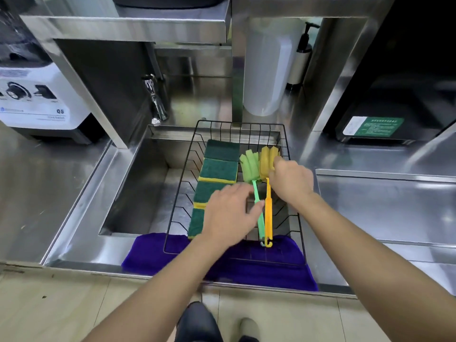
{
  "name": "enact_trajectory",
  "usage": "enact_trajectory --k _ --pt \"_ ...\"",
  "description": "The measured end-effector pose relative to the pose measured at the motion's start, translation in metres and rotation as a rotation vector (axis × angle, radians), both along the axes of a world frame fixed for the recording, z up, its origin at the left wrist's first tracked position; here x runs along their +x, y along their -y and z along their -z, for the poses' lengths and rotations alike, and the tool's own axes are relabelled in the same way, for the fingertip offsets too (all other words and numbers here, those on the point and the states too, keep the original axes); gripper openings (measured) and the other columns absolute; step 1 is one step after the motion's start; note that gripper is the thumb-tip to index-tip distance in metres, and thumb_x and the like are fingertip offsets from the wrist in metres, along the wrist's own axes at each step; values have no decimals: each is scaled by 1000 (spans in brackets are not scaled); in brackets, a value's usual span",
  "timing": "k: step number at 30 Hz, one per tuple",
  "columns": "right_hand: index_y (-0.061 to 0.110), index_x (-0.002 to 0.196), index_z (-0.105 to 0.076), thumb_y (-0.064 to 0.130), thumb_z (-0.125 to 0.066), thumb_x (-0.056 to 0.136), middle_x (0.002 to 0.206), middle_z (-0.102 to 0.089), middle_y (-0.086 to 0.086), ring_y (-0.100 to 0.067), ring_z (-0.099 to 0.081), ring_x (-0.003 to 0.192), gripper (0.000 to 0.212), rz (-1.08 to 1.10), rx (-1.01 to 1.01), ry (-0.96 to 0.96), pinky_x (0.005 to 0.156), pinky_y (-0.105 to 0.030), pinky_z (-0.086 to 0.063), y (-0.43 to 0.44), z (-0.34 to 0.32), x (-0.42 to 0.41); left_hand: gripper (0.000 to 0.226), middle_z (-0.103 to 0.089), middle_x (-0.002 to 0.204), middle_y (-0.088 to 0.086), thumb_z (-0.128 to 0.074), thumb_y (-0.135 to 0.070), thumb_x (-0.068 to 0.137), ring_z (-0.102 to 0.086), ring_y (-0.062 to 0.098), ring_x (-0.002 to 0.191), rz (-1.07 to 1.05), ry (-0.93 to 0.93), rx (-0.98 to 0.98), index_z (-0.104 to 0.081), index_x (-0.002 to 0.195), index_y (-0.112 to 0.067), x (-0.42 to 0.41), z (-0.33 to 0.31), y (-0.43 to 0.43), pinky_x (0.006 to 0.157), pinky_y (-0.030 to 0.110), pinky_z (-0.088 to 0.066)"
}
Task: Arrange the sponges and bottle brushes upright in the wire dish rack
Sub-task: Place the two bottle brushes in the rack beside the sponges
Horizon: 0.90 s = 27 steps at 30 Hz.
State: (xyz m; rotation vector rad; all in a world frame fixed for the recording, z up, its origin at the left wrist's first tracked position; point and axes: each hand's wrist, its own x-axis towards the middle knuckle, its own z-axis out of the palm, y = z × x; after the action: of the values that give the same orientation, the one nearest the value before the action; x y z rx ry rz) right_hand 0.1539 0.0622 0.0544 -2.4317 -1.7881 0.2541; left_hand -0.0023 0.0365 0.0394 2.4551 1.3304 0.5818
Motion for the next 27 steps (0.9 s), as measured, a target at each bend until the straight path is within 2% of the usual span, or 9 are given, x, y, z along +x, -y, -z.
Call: enact_trajectory --k 2,5,8,11,14,17,22,27 --pt "5 117 -54 19 -51 89 118 -62 -16 -35 -56 110 32 -63 66 17 80 -37 -41 -7 3 7 50 -56 122 -1 -47 -52 94 -49 19 114 -31 -139 12 -49 130 -17 4 -1 -29 94 33 -35" --pt "13 134 -40 35 -61 83 134 -50 -9 -28 -44 126 59 -99 44 -20 99 -41 -32 -20 11 19 68 -45 138 3 -49 -59 91 -38 21 128 -25 -273 -24 -37 140 -14 10 4 -65 103 33 -28" --pt "16 145 -22 46 -69 75 148 -36 -6 -24 -30 138 90 -103 -11 -43 106 -44 -24 -30 18 28 90 -29 152 7 -50 -68 86 -25 22 140 -10 -371 -70 -22 148 -8 19 10 -91 114 36 -18" --pt "19 149 -6 54 -69 71 157 -20 -6 -20 -14 146 106 -145 -108 -29 112 -50 -14 -40 25 35 104 -15 159 10 -46 -74 83 -12 24 146 9 -480 -119 -9 151 -5 30 16 -108 119 39 -8" --pt "20 150 -1 58 -67 71 160 -10 -4 -18 -4 148 110 -149 -180 -26 115 -53 -7 -46 29 40 112 -12 159 11 -47 -79 79 -9 24 146 23 -515 -171 -5 152 -4 39 22 -119 119 40 -4" --pt "20 151 -3 59 -67 70 161 -7 0 -17 0 149 110 -185 -228 -13 114 -58 -1 -50 28 41 120 -11 159 10 -52 -81 74 -9 23 146 45 -511 -217 -2 152 -4 46 31 -130 118 41 -3" --pt "19 150 -12 59 -70 66 157 -23 0 -16 0 148 109 -210 -272 -45 113 -59 -1 -57 30 45 129 -12 159 8 -62 -78 67 -10 23 146 92 -541 -263 2 152 -5 52 40 -140 118 42 -2" --pt "21 148 -17 60 -73 61 154 -29 2 -15 -1 148 111 -232 -274 -50 113 -58 0 -63 34 50 128 -21 155 7 -67 -74 66 -10 26 145 34 -539 -333 2 151 -8 63 42 -137 115 51 3"
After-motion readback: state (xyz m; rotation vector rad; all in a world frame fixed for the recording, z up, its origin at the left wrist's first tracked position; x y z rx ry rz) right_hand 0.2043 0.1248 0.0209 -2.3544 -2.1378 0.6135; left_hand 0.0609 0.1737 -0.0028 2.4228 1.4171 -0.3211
